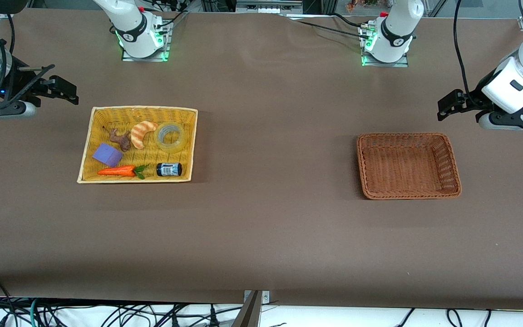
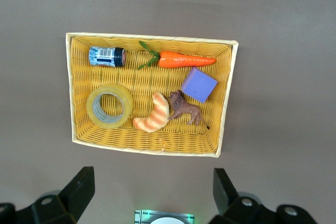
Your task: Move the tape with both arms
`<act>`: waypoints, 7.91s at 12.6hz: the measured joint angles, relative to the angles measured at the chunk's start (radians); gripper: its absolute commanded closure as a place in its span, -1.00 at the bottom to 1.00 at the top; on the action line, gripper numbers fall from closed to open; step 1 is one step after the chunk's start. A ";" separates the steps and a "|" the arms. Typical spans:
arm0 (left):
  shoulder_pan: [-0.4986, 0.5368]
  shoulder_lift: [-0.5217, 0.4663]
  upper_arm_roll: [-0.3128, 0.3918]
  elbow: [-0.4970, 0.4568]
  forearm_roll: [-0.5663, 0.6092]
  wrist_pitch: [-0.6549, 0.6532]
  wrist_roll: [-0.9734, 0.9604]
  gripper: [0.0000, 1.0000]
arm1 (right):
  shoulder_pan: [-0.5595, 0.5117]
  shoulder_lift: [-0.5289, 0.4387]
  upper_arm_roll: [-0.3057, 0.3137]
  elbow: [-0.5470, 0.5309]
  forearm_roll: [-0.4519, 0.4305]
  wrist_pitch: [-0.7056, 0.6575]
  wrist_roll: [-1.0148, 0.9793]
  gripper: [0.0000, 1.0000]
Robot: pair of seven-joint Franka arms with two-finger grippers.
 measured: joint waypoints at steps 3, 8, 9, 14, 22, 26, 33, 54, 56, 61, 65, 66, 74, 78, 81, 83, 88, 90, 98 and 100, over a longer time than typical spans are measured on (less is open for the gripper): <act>0.000 0.000 0.000 0.000 0.000 0.000 0.000 -1.00 | 0.000 0.000 0.000 0.000 -0.009 0.000 -0.002 -1.00; 0.000 0.000 0.000 0.000 0.000 0.000 0.000 -1.00 | 0.000 0.000 0.000 0.000 -0.015 0.000 -0.005 -1.00; 0.000 0.000 0.000 0.000 0.000 0.000 0.000 -1.00 | 0.000 0.001 0.000 0.000 -0.015 0.000 -0.006 -1.00; 0.000 0.000 0.000 0.000 0.000 0.000 0.000 -1.00 | 0.000 0.002 0.000 0.000 -0.016 -0.001 -0.008 -1.00; 0.001 0.000 0.000 0.000 0.000 0.000 0.000 -1.00 | 0.000 0.005 0.000 0.000 -0.016 -0.002 -0.009 -1.00; 0.001 0.000 0.000 0.000 0.000 0.000 0.000 -1.00 | 0.001 0.058 0.032 -0.071 -0.016 0.120 -0.009 -1.00; 0.004 0.000 0.000 -0.001 0.000 0.000 0.002 -1.00 | 0.013 0.160 0.190 -0.491 -0.016 0.698 0.160 -1.00; 0.005 0.000 -0.004 -0.001 0.000 0.000 0.003 -1.00 | 0.010 0.269 0.186 -0.626 -0.017 0.939 0.161 1.00; 0.005 0.000 -0.004 -0.001 0.000 0.000 0.003 -1.00 | 0.012 0.257 0.195 -0.503 -0.017 0.783 0.160 1.00; 0.005 0.000 -0.004 -0.001 0.000 0.000 0.003 -1.00 | 0.129 0.280 0.230 -0.303 -0.014 0.593 0.327 1.00; 0.005 0.000 -0.006 -0.001 0.000 -0.005 0.003 -1.00 | 0.385 0.430 0.238 -0.153 -0.013 0.595 0.644 1.00; 0.005 0.000 -0.007 -0.001 0.000 -0.007 0.003 -1.00 | 0.450 0.478 0.237 -0.099 -0.013 0.595 0.721 1.00; 0.005 0.007 -0.011 -0.001 0.000 -0.030 0.003 -1.00 | 0.797 0.820 0.128 0.236 -0.132 0.622 1.149 1.00; 0.004 0.031 -0.013 0.000 0.000 -0.054 0.003 -1.00 | 0.815 0.864 0.113 0.265 -0.146 0.649 1.185 -0.51; 0.003 0.061 -0.014 0.008 0.000 -0.054 0.006 -1.00 | 0.815 0.863 0.110 0.281 -0.148 0.649 1.186 -1.00; 0.004 0.074 -0.014 0.012 0.000 -0.054 0.008 -1.00 | 0.807 0.838 0.106 0.303 -0.144 0.637 1.187 -1.00; -0.003 0.076 -0.025 0.014 -0.001 -0.089 0.017 -1.00 | 0.612 0.495 0.092 0.204 -0.110 0.368 0.926 -1.00; -0.007 0.081 -0.073 0.013 -0.003 -0.127 0.018 -1.00 | 0.429 0.278 0.085 0.038 -0.020 0.324 0.625 -1.00; -0.027 0.326 -0.363 -0.117 -0.004 0.279 -0.067 -1.00 | 0.089 -0.028 -0.024 -0.128 0.038 0.121 -0.049 -1.00; -0.063 0.394 -0.365 -0.226 -0.004 0.509 -0.071 -1.00 | 0.090 -0.028 -0.022 -0.116 0.031 0.117 -0.050 -1.00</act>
